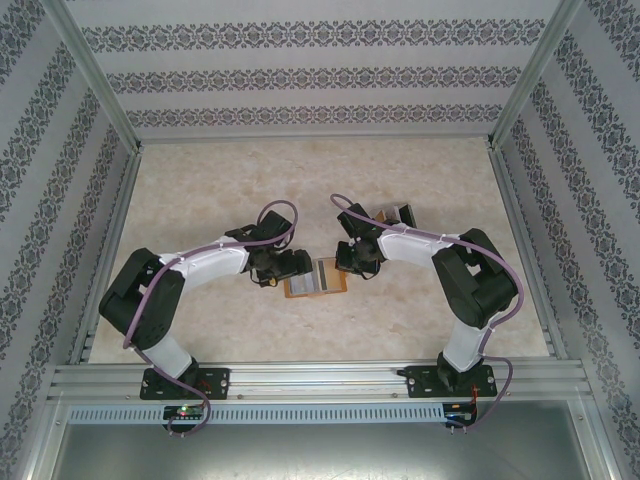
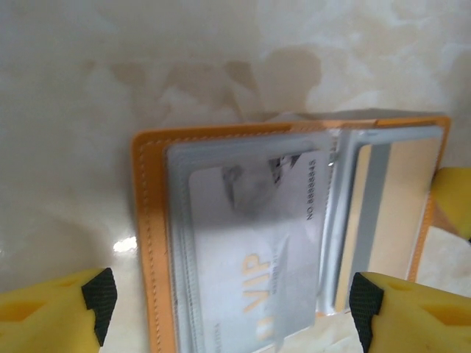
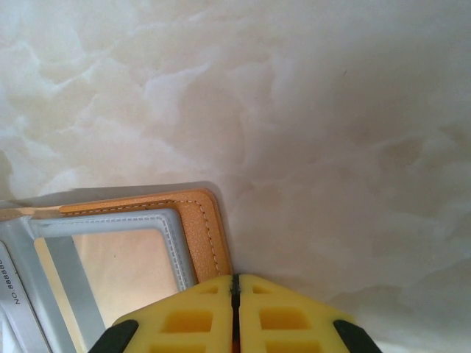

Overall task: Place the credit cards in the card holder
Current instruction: Close the card holder at the center of the table.

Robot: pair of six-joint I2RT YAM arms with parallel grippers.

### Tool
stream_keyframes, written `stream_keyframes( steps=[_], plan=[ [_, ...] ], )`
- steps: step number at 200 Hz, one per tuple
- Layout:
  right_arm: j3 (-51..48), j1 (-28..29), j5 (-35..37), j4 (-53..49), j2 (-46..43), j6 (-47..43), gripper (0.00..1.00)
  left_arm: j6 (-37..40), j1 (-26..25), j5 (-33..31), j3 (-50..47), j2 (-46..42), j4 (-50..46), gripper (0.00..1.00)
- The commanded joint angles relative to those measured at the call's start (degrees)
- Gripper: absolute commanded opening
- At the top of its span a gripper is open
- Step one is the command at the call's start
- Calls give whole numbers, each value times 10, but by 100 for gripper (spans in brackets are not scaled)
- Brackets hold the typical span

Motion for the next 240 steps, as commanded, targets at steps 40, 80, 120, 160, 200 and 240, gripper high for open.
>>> stream_keyframes(
  steps=[40, 80, 120, 160, 200, 240],
  plan=[
    [-9, 0, 13, -26, 14, -5, 8, -15, 15, 25, -14, 21, 43, 79],
    [-8, 1, 13, -27, 16, -5, 8, -19, 16, 39, -20, 24, 58, 75],
    [-8, 1, 12, -27, 16, -6, 8, -52, 17, 83, -36, 4, 120, 63],
    [-10, 1, 13, -25, 13, -4, 9, -65, 18, 90, -39, -38, 138, 59],
    [-6, 1, 12, -25, 13, -3, 8, -57, 18, 116, -30, -53, 148, 59],
    [-8, 1, 8, -22, 9, 0, 8, -75, 15, 149, -26, -35, 197, 58]
  ],
)
